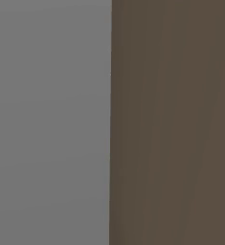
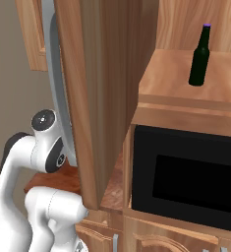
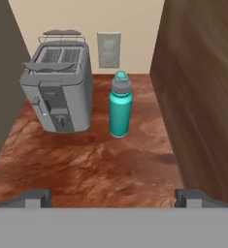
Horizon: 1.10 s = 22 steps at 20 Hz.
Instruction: Sort all alcoholic drinks to one cabinet, and non-alcoholic drinks to the other.
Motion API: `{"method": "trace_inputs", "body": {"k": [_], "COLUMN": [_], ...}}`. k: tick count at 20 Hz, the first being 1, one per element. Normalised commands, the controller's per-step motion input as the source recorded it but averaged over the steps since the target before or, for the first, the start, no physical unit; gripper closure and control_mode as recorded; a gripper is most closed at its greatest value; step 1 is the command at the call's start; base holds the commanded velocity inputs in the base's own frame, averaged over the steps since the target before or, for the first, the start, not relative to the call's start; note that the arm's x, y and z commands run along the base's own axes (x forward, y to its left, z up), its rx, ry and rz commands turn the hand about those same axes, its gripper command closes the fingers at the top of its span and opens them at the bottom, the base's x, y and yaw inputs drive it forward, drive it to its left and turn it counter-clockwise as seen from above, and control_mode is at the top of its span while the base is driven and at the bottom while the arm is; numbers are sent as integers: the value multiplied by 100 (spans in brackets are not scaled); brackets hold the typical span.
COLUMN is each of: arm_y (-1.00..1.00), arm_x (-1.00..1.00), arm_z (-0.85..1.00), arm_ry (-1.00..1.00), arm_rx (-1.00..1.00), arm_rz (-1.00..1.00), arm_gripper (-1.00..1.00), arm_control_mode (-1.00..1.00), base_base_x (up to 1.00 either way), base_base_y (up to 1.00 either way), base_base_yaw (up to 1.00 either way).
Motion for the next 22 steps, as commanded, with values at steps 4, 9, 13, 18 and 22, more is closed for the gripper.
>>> {"method": "trace_inputs", "body": {"k": [4,9,13,18,22], "arm_y": [-1,-1,-7,-6,-1], "arm_x": [19,14,18,22,27], "arm_z": [-14,-7,-13,-19,-15], "arm_ry": [-1,-8,-5,0,0], "arm_rx": [0,0,0,0,0], "arm_rz": [0,0,0,0,0], "arm_gripper": [-100,-100,-100,-100,-100], "arm_control_mode": [-100,-100,-100,-100,-100], "base_base_x": [0,0,0,0,0], "base_base_y": [0,0,0,0,0], "base_base_yaw": [0,0,0,0,0]}}
